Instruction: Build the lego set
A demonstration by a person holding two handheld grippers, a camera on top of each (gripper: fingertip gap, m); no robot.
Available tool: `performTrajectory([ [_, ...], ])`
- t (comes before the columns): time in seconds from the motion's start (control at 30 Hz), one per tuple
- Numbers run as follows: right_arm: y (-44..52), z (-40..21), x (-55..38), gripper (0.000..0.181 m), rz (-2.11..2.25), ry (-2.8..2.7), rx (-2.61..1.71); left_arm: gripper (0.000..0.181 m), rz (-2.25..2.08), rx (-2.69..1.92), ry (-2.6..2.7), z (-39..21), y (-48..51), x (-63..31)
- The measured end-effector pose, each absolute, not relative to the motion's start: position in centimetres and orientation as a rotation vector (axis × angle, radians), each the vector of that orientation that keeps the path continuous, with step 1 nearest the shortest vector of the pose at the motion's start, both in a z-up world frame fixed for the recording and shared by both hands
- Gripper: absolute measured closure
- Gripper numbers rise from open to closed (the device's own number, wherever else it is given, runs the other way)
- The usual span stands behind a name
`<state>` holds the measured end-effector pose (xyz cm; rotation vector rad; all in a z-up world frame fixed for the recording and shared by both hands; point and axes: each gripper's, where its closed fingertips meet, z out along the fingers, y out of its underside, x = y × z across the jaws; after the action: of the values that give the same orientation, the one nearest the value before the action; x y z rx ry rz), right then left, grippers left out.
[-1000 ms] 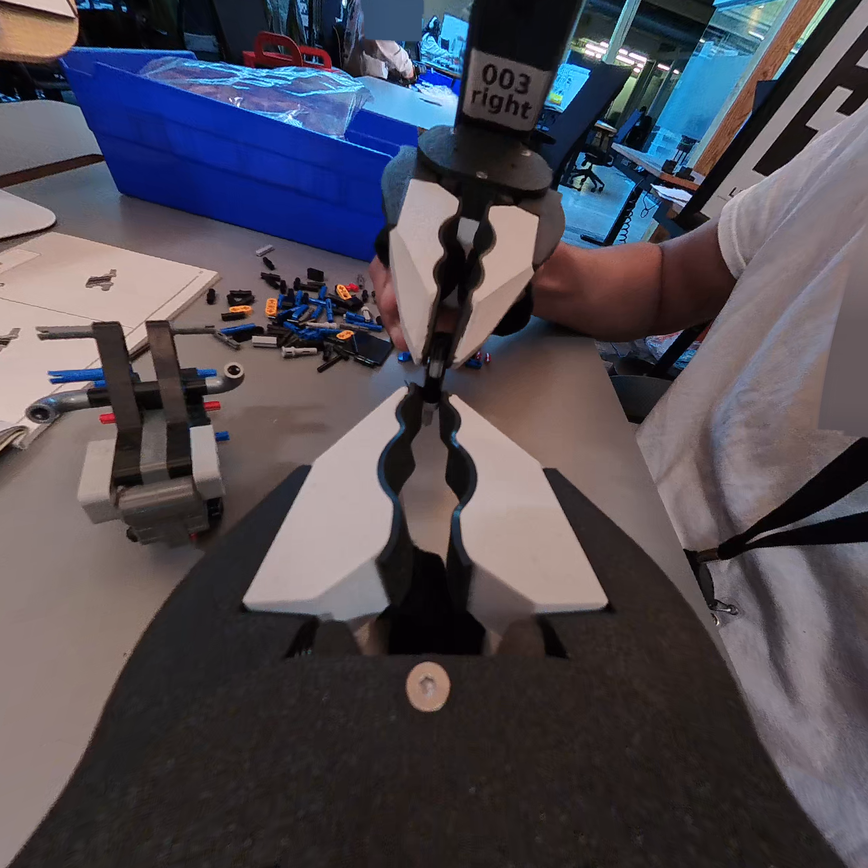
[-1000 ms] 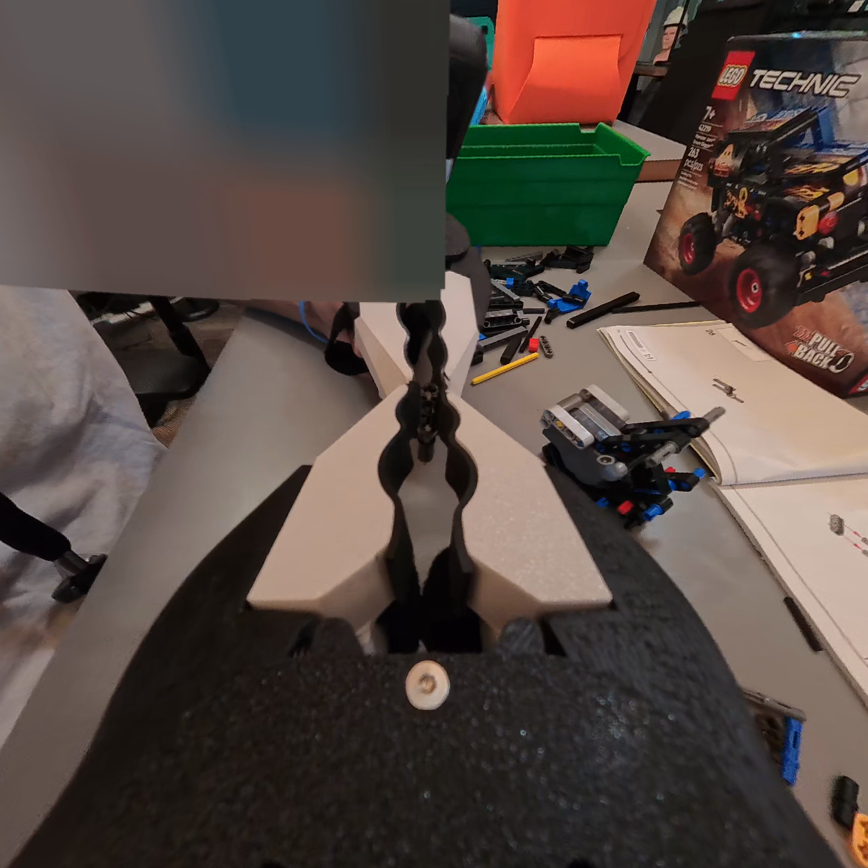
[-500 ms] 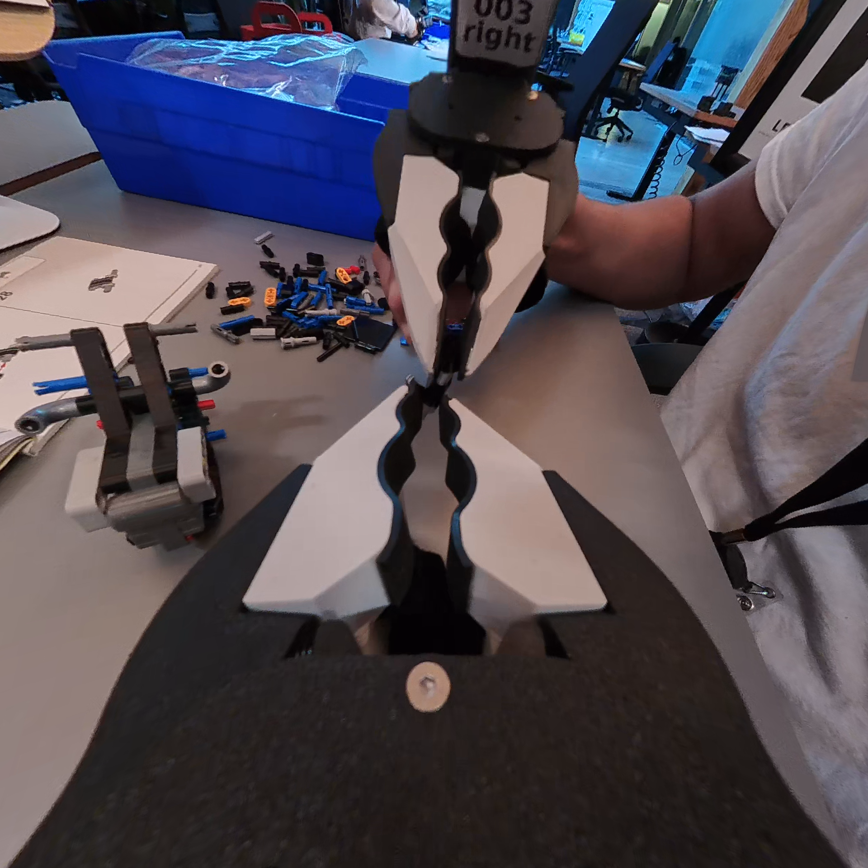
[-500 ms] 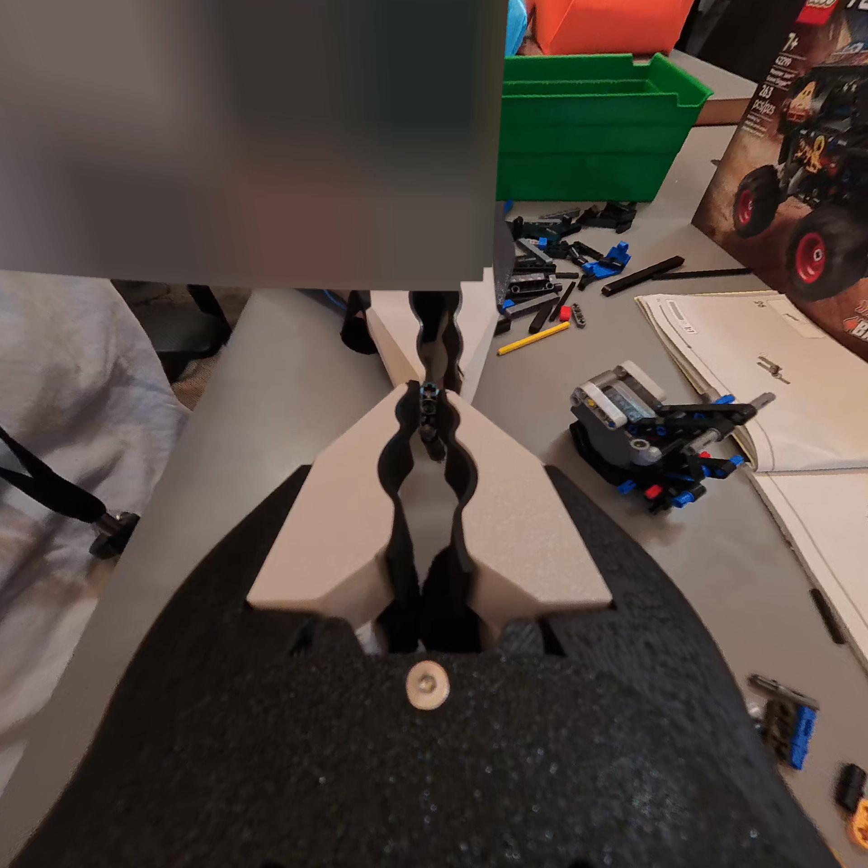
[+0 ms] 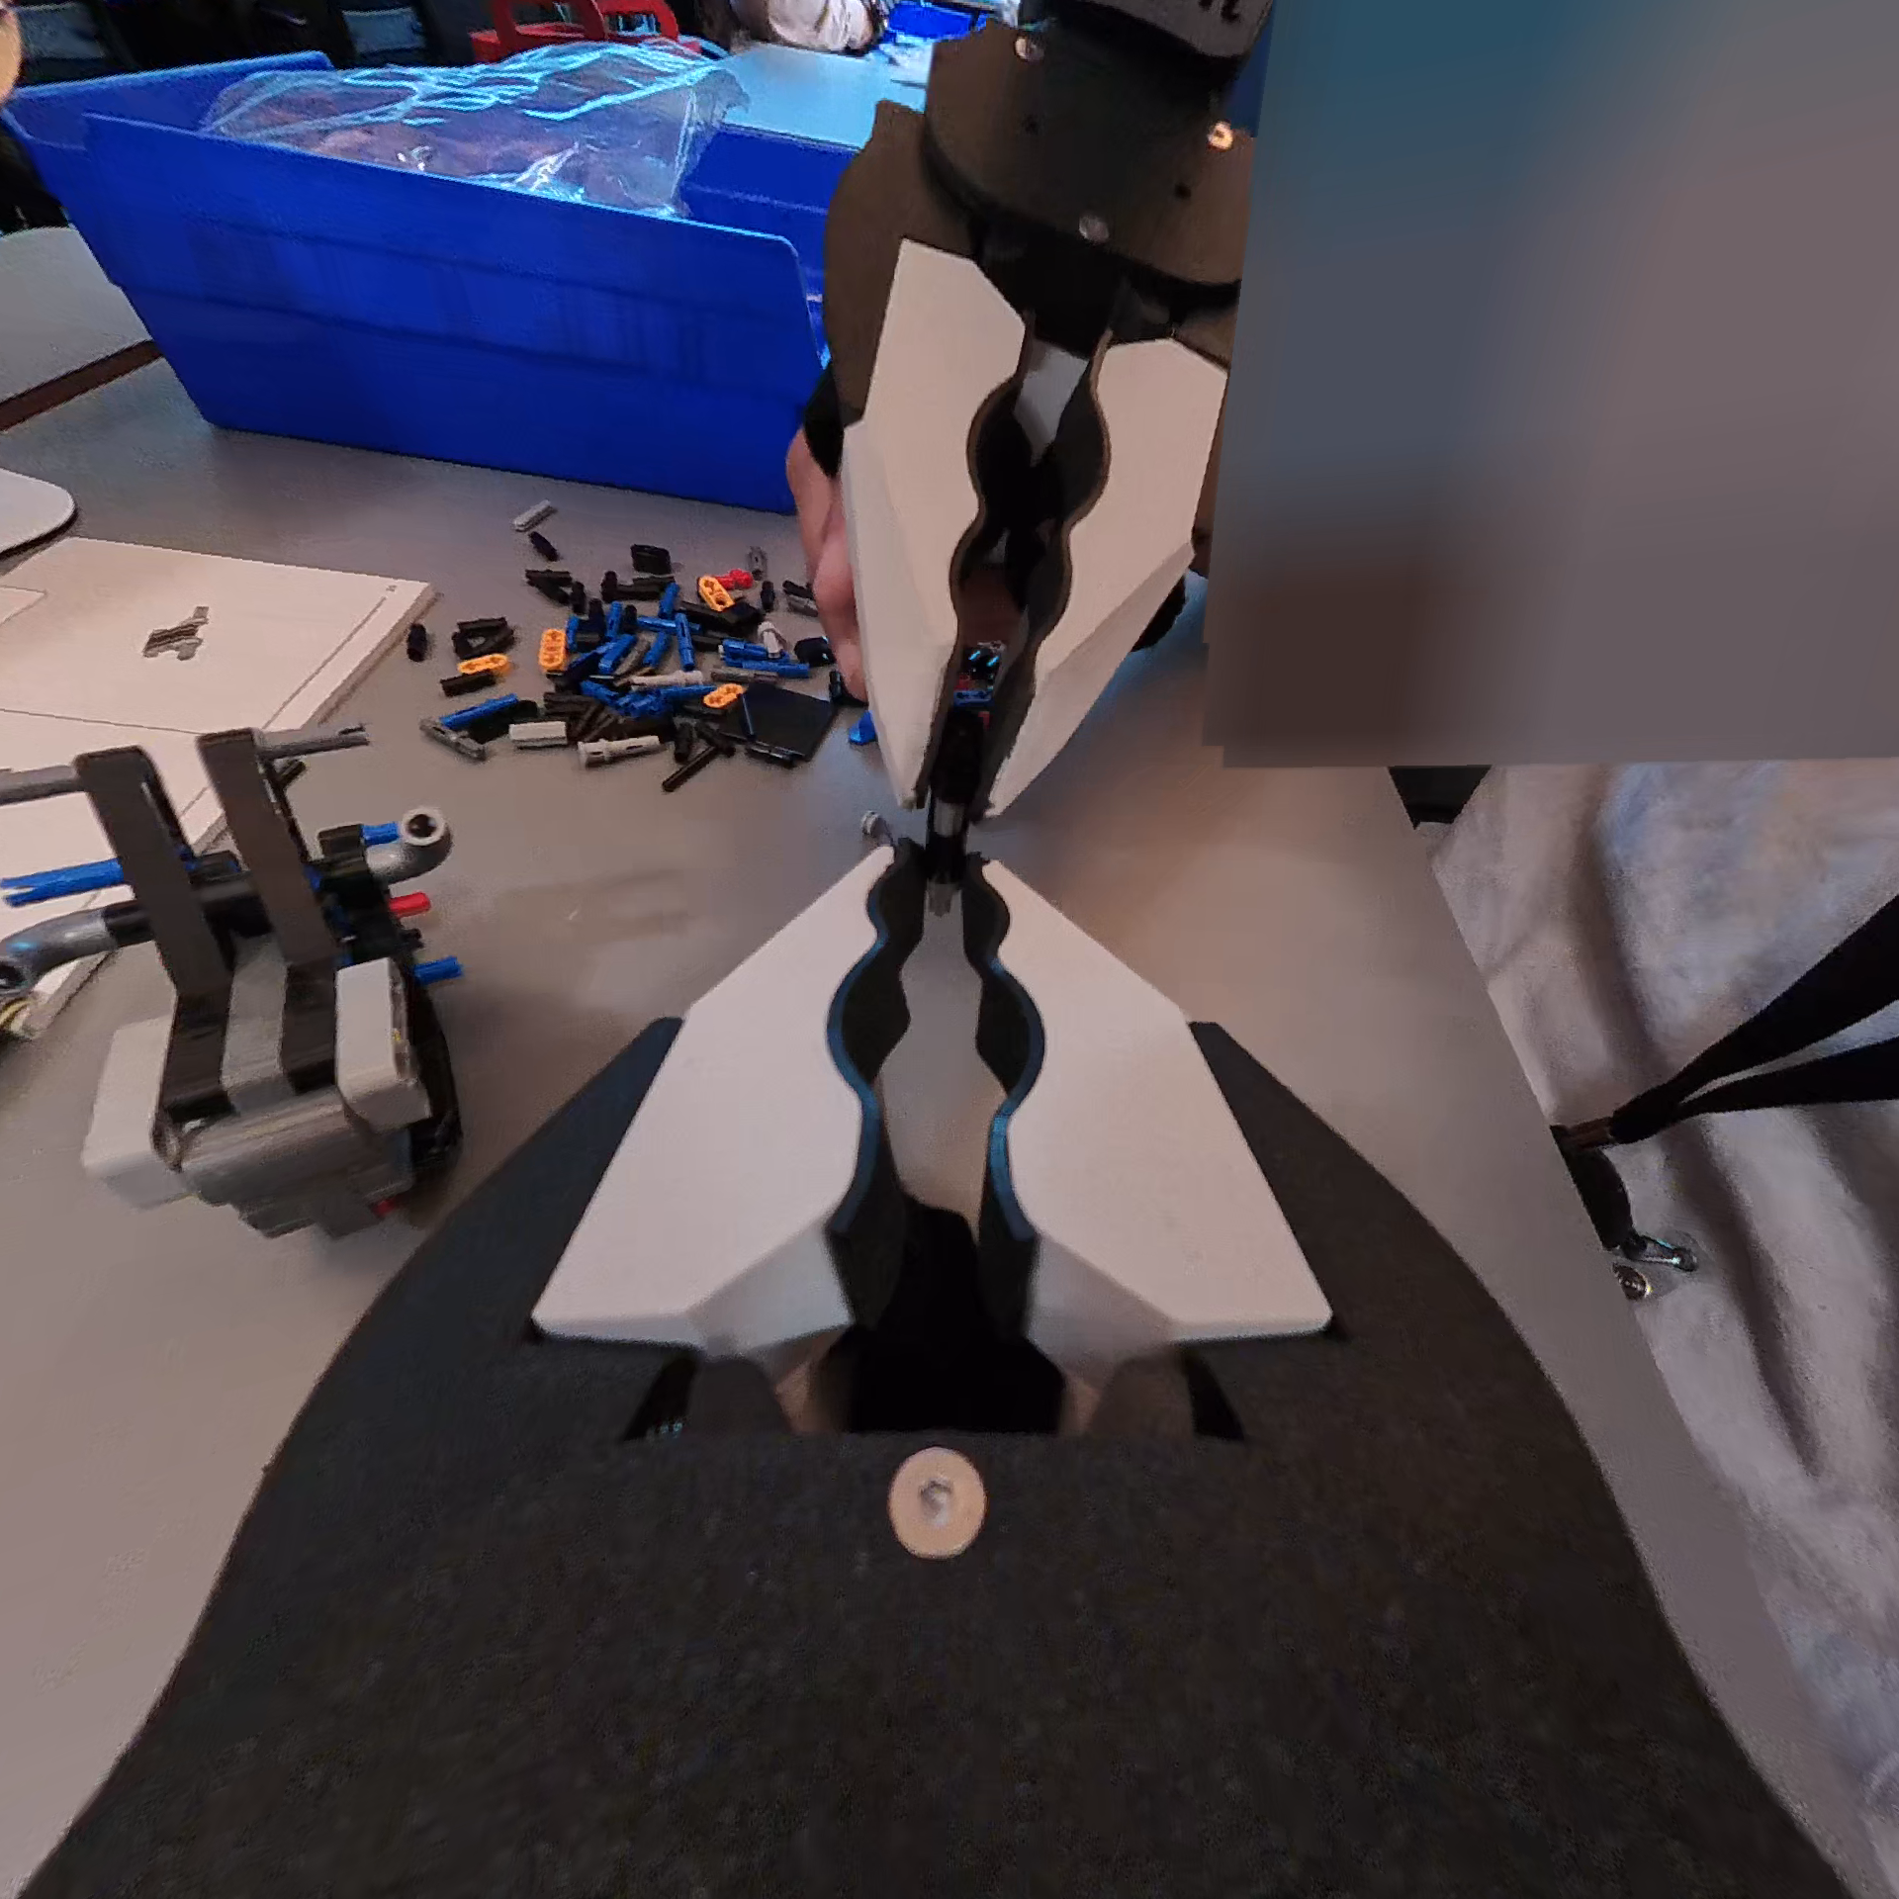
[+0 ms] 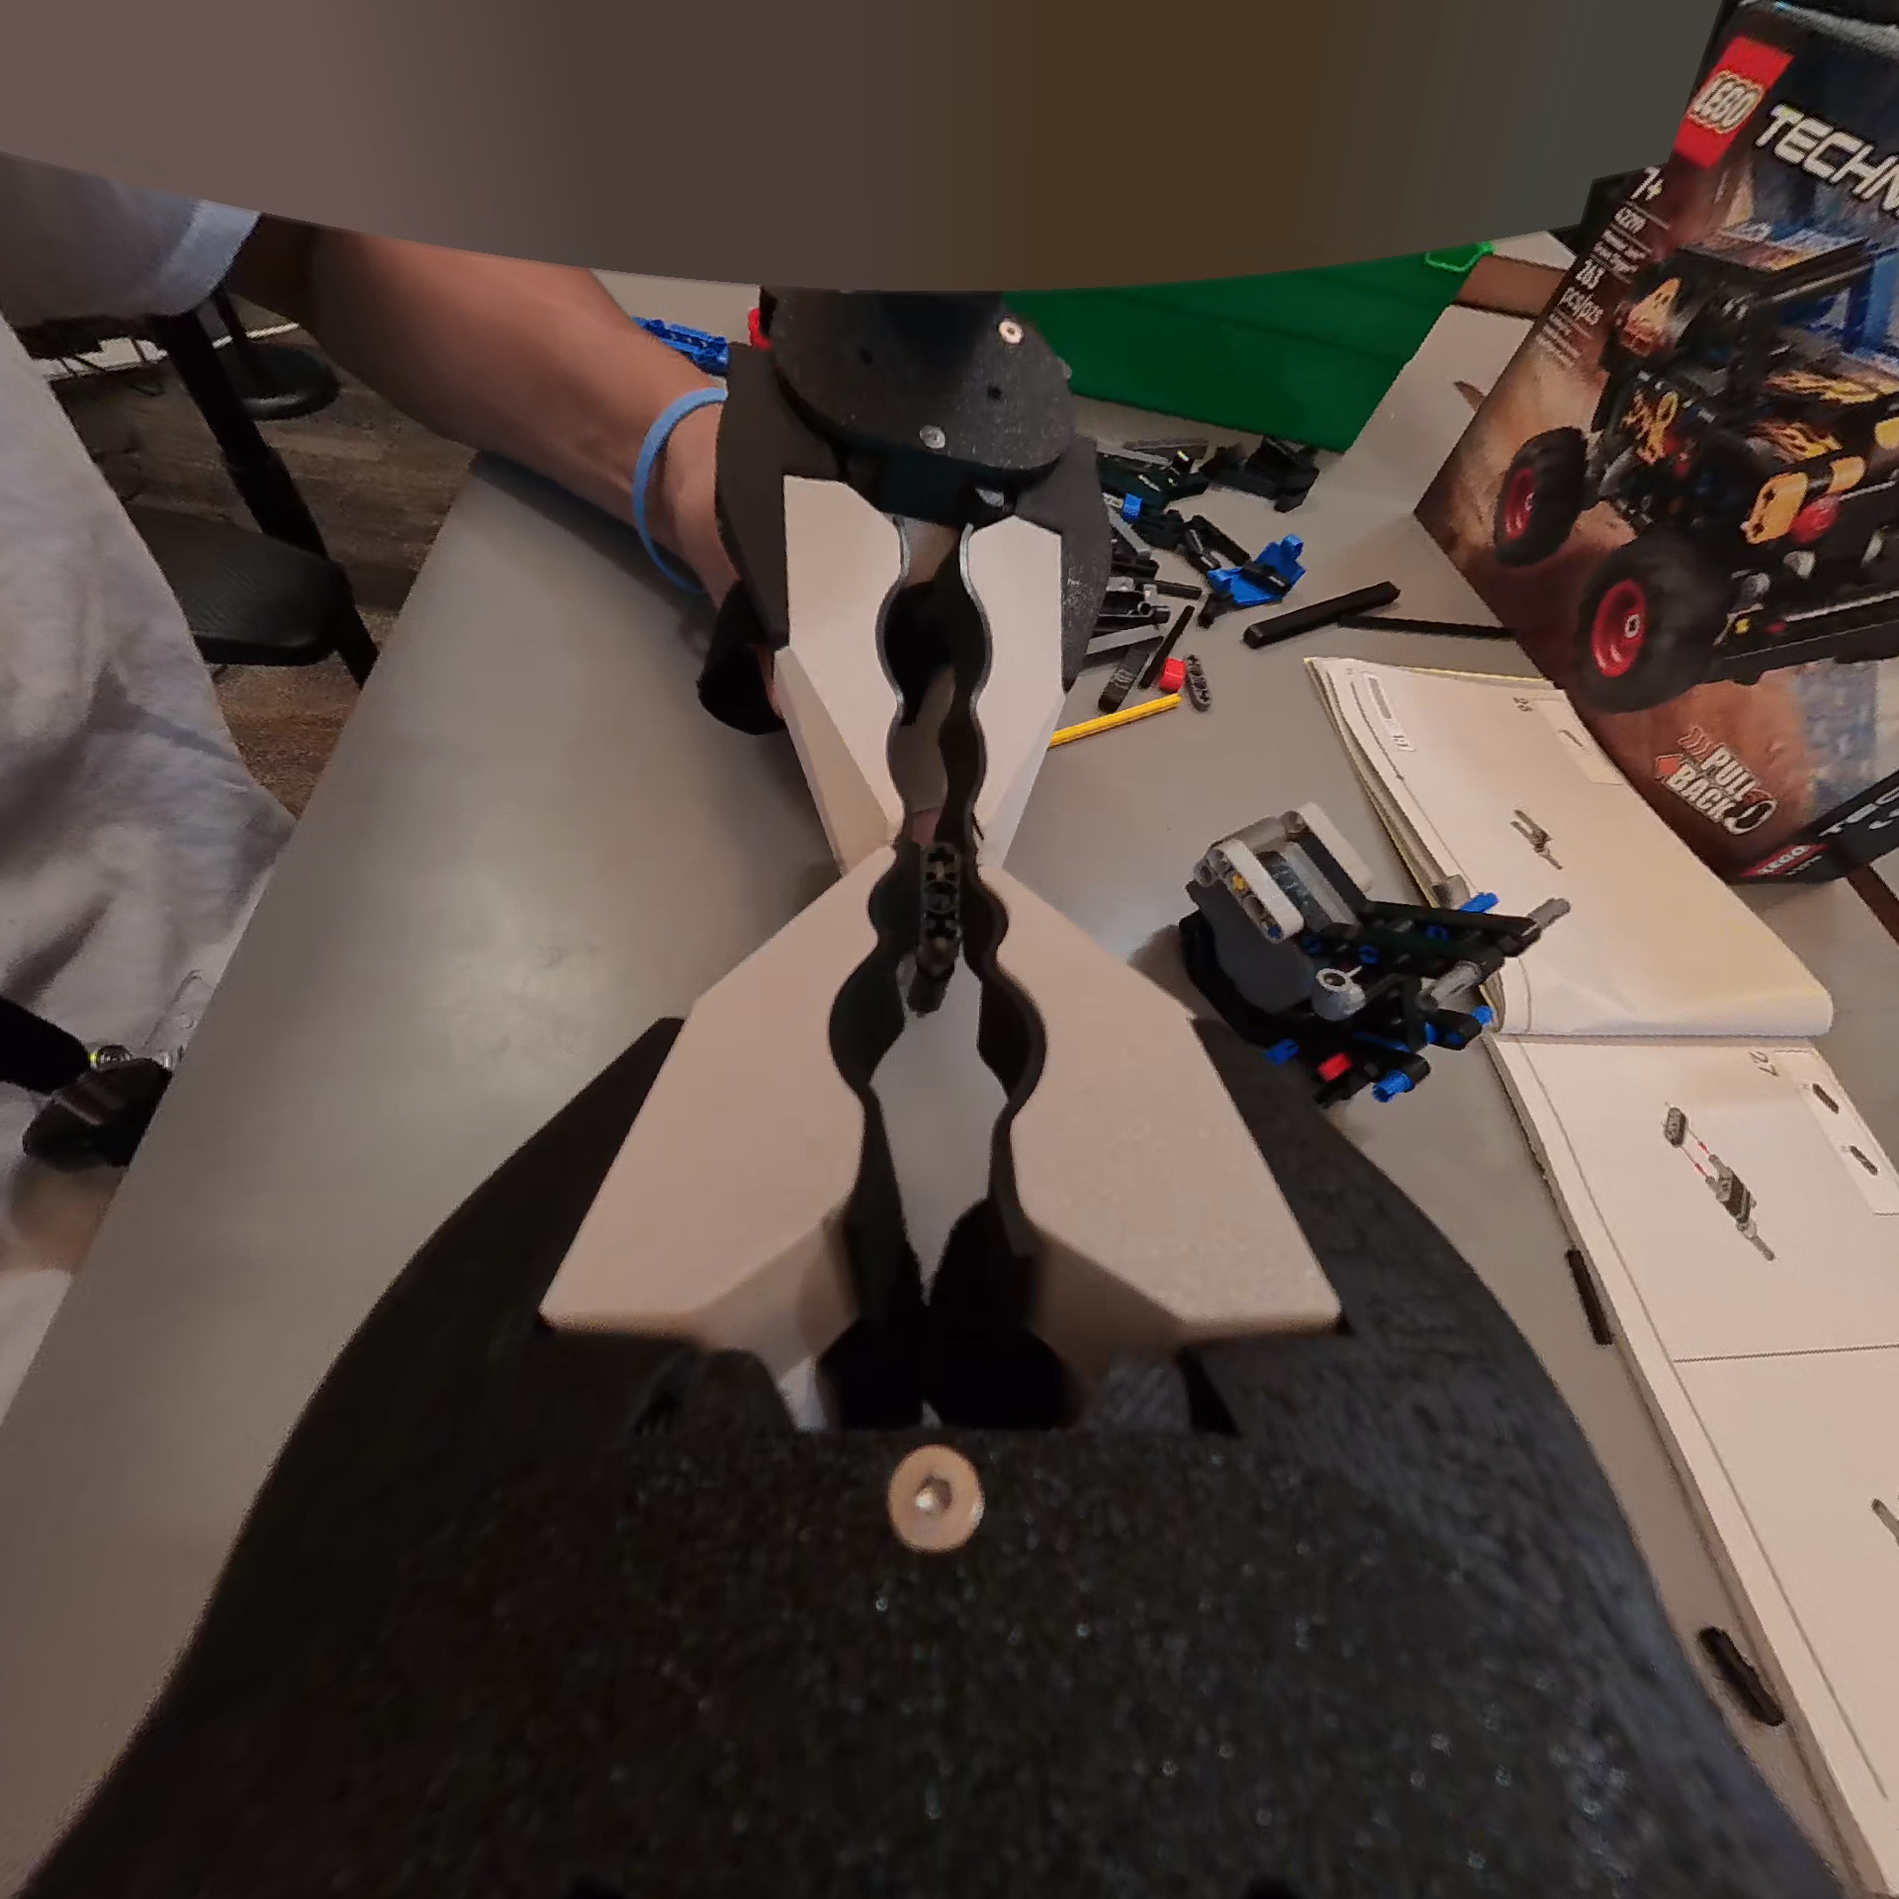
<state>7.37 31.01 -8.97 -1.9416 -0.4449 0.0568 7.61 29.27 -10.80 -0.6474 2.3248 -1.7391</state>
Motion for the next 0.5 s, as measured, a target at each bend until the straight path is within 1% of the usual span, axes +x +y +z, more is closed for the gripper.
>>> performTrajectory([
  [0.3,30.5,-9.7,6.6,0.175,0.157,-0.467,-1.973,0.176,-1.629,-0.545,2.349,-11.5,28.9,7.2],
  [0.5,30.2,-10.7,6.5,0.175,0.131,-0.505,-2.039,0.176,-1.499,-0.483,2.361,-12.4,28.8,7.1],
])
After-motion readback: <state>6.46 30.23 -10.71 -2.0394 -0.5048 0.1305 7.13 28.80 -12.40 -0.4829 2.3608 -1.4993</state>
